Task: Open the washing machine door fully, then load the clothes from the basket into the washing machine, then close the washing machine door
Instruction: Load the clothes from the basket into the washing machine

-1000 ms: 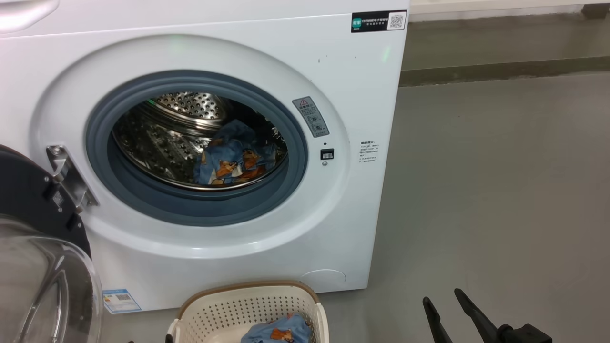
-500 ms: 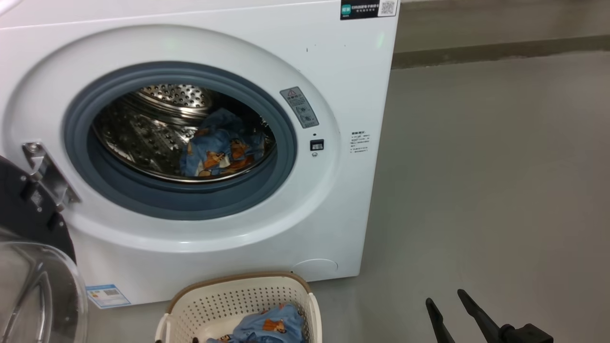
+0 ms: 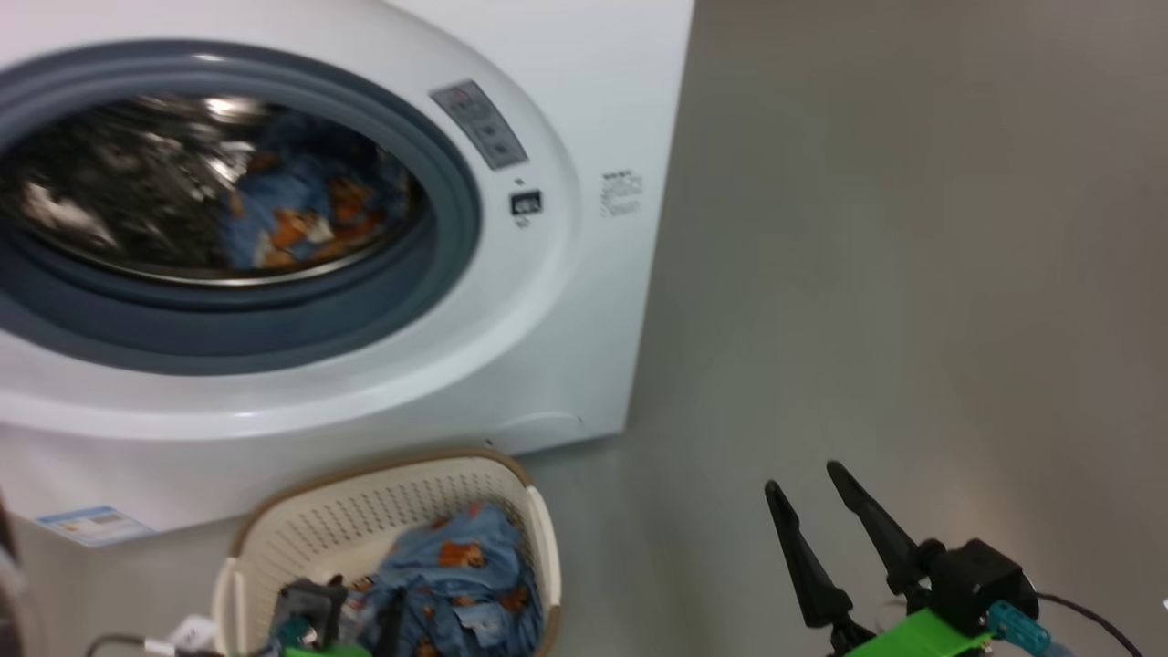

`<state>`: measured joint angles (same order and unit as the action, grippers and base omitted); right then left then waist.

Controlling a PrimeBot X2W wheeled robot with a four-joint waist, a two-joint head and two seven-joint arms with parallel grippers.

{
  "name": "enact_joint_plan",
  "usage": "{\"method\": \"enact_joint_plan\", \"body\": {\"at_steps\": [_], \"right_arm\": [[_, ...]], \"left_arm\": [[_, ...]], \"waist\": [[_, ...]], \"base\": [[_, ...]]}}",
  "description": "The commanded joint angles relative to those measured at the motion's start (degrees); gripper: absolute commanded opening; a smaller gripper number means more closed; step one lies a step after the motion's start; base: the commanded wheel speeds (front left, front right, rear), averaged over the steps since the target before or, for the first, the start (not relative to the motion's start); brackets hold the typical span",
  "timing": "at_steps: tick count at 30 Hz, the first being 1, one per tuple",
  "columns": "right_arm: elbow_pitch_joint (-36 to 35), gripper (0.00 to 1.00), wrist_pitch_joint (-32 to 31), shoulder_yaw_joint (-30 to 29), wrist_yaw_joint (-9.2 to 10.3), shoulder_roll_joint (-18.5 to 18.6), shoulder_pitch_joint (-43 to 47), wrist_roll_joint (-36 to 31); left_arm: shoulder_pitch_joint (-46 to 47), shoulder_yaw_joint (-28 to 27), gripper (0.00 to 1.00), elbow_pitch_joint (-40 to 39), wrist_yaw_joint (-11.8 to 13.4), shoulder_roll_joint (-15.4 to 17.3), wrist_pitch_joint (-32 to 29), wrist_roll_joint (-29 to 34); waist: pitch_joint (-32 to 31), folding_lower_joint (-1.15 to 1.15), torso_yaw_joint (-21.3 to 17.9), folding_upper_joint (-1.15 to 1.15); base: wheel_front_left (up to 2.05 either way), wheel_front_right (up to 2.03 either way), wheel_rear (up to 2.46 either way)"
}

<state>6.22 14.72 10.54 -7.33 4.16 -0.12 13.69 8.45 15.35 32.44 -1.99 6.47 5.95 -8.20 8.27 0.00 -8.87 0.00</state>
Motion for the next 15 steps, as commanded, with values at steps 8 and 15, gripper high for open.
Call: {"method": "enact_joint_plan", "body": {"at_steps": [8,15], "right_arm": [[-2.1,1.0,0.3,1.9,-0.16,-1.1,-5.2,-0.2],[-3.2,1.0,0.3,2.3,-0.16,-1.3,-7.5,1.5]], "left_arm": [[10.2,-2.5,1.0,8.3,-1.7,6.2,-0.8,0.6],[16.6,-2.5,1.0,15.7,-3.1,8.9,-1.7,0.0]], "waist": [[14.9,0.0,-11.2,0.0],[20.3,0.0,-13.6,0.0]], "base": [[0.0,0.0,0.0],[0.0,0.0,0.0]]}}
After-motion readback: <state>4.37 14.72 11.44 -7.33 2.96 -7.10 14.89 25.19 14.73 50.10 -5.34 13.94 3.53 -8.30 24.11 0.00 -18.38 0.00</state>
